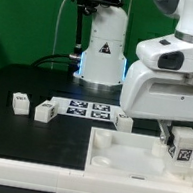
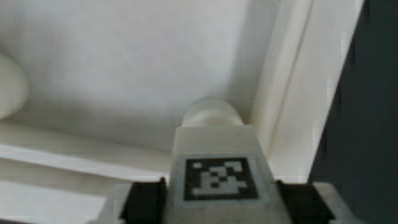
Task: Assemble one leg
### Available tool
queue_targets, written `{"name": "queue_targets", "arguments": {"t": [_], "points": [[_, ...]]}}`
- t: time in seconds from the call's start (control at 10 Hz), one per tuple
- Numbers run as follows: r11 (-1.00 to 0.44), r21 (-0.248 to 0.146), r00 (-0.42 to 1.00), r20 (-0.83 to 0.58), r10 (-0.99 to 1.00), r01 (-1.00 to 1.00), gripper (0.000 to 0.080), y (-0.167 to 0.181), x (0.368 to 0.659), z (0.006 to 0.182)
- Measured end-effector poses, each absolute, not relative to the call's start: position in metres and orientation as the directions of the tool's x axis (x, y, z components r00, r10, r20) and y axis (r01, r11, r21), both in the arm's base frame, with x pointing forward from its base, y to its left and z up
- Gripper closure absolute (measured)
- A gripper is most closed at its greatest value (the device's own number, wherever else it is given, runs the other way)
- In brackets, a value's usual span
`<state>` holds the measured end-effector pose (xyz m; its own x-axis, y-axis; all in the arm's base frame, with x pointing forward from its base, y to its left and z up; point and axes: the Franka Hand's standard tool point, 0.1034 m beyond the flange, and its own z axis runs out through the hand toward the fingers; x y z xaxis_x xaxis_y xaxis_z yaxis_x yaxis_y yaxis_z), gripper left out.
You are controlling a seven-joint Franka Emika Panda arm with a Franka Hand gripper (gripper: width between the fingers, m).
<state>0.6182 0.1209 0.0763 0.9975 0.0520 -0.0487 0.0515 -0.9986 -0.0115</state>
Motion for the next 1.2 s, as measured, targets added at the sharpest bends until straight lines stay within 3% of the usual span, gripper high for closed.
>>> {"name": "queue_targets", "arguments": {"t": [0.3, 0.7, 1.0, 1.1, 1.2], "points": [[-0.949, 0.0, 0.949, -0.01, -0.315, -0.315, 0.0508, 0.124, 0.62, 0.075], [-0.612, -0.001, 0.612, 0.001, -0.791, -0.791, 0.0508, 0.13, 0.62, 0.074], [-0.344, -0.001, 0.344, -0.004, -0.939, -0.939, 0.0508, 0.134, 0.619, 0.074], [-0.318, -0.001, 0.318, -0.009, -0.948, -0.948, 0.0507, 0.134, 0.619, 0.074], [-0.336, -0.001, 0.336, -0.009, -0.942, -0.942, 0.0397, 0.134, 0.618, 0.073]]}}
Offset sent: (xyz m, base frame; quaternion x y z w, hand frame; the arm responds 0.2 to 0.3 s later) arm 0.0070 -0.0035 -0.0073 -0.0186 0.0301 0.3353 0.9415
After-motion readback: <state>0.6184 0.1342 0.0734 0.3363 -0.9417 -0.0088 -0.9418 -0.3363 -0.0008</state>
